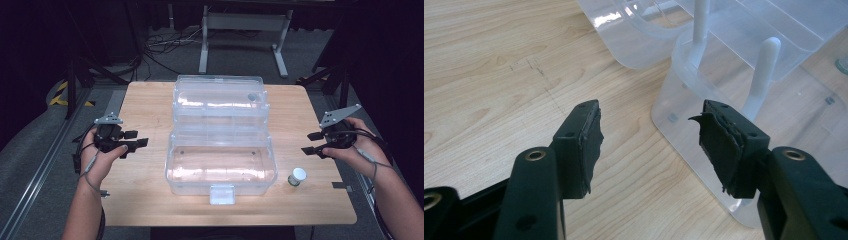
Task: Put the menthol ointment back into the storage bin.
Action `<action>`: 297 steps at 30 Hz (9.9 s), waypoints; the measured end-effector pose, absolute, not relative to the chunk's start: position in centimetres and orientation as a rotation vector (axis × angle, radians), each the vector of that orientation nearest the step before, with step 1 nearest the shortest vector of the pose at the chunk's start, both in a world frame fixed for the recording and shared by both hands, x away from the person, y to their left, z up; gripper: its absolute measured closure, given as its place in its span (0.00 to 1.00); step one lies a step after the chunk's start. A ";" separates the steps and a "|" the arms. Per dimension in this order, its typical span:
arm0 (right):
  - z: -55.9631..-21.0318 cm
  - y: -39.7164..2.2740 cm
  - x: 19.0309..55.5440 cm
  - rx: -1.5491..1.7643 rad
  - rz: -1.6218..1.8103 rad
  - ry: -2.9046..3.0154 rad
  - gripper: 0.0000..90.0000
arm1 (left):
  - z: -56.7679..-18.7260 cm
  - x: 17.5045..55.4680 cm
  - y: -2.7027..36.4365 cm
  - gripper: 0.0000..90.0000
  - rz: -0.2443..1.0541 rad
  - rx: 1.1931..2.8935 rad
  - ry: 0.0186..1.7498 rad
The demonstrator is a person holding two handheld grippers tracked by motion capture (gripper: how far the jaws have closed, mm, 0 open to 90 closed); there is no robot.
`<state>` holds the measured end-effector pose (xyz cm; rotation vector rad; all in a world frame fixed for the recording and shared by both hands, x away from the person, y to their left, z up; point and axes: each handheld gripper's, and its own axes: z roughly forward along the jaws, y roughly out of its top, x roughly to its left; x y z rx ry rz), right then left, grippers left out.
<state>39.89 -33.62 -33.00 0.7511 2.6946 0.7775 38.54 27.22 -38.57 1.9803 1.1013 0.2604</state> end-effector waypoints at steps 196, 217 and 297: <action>-36.2 -16.4 40.0 0.007 0.129 3.123 0.56 | -39.1 38.5 27.4 0.47 0.226 2.032 1.111; -39.5 -16.1 40.5 -0.038 0.045 3.161 0.56 | -39.1 38.5 27.4 0.47 0.228 2.036 1.111; -39.1 -16.7 40.1 0.017 0.100 3.140 0.53 | -39.1 38.3 26.6 0.46 0.204 2.068 1.075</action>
